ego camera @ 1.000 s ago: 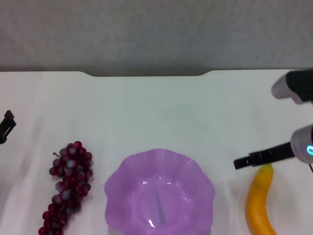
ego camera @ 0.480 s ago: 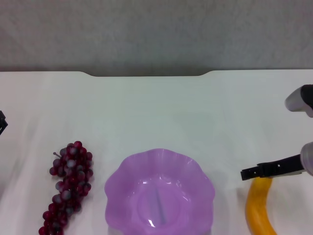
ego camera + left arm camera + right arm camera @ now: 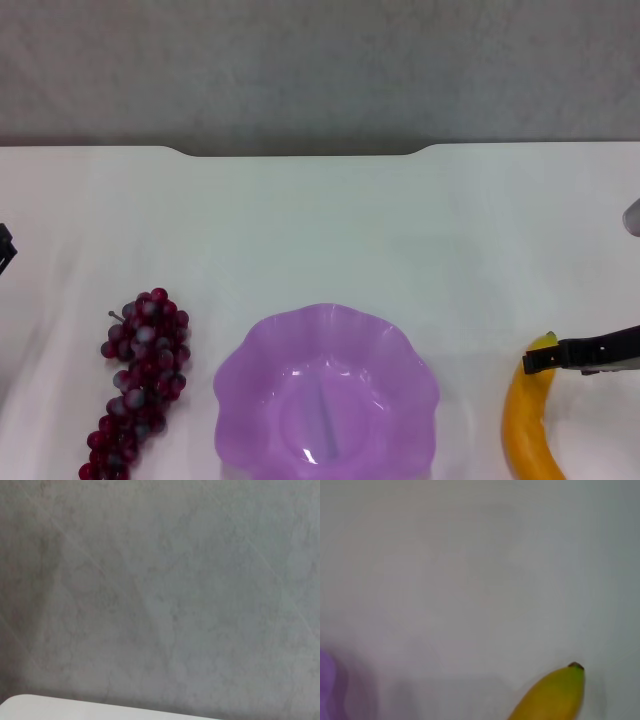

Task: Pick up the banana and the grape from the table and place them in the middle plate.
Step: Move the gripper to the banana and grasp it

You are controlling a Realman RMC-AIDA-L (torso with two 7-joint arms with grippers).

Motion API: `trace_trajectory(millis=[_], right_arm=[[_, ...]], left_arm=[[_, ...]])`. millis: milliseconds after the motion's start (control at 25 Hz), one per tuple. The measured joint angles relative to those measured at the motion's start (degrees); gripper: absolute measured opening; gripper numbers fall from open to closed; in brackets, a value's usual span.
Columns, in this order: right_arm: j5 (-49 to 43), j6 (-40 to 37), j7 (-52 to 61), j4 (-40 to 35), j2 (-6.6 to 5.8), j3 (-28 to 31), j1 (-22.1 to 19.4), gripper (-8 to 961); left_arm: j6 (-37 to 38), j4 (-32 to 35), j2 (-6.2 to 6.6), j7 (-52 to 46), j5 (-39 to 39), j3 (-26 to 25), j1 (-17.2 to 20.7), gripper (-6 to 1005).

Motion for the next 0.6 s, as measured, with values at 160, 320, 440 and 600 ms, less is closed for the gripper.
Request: trace_trajectory(millis=[160,320,440,600], right_arm=[[0.0,-0.3,-0.2,-0.5,0.05,-0.4,0.3,892],[0.0,-0.9,-0.3,-1.0,0.01,-0.4,0.4,891],[0.0,-1.3,-0.6,-1.2,0.04,-0.6,0.4,891],[0.4,-2.2,-1.4,-1.5,0.14,-0.9,0.5,891]], left_arm=[[0.0,0.0,0.00,0.0,0.0,0.0,0.0,872],[0.0,0.0,0.00,0.0,0.0,0.0,-0.1,872],[0.0,0.0,0.00,0.0,0.0,0.0,-0.1,872],[0.0,0.0,-0.07,0.0,0.0,0.0,-0.1,872]])
